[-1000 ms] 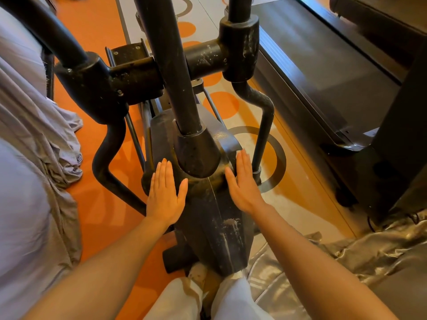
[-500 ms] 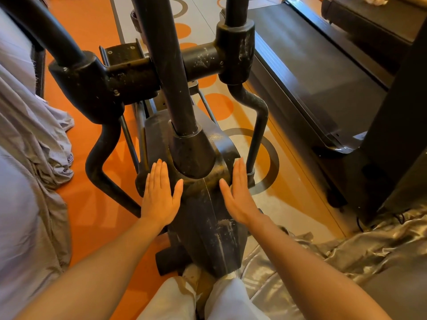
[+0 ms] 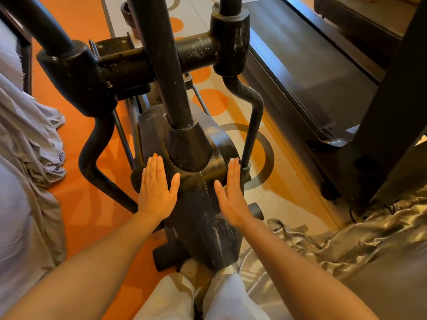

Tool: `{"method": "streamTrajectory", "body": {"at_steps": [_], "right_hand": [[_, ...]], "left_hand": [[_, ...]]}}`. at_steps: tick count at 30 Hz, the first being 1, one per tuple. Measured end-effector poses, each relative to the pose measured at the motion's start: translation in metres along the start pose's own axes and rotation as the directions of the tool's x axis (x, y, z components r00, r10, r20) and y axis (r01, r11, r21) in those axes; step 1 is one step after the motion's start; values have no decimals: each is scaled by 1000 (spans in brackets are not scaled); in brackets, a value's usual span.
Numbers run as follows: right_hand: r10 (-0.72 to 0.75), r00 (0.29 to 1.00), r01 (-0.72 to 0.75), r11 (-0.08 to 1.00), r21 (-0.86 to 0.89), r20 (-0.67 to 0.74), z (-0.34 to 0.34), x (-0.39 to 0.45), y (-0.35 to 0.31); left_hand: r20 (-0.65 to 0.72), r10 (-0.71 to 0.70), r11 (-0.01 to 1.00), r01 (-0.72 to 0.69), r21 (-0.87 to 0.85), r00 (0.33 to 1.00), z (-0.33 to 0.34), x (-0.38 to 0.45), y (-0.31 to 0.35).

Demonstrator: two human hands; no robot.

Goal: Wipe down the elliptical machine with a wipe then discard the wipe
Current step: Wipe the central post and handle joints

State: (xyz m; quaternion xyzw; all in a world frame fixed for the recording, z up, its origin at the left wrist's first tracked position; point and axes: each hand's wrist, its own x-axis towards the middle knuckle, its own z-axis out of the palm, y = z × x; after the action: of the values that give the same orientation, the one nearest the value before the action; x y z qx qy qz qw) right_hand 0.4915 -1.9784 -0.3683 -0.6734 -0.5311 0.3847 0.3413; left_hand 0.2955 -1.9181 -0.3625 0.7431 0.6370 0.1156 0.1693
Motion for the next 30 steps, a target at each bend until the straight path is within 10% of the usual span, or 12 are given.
{"method": "streamTrajectory", "body": {"at_steps": [8, 17, 30], "right_hand": [[200, 980, -200, 978, 67, 1, -4, -5, 9], [-126, 991, 118, 980, -158, -44, 19, -16, -6], [-136, 982, 68, 903, -424, -133, 24, -7, -8]], "left_hand": [[28, 3, 1000, -3, 12, 1000, -1, 0, -2], [20, 26, 1000, -26, 7, 999, 0, 0, -2], [31, 123, 991, -125, 49, 992, 1, -1, -17]]}}
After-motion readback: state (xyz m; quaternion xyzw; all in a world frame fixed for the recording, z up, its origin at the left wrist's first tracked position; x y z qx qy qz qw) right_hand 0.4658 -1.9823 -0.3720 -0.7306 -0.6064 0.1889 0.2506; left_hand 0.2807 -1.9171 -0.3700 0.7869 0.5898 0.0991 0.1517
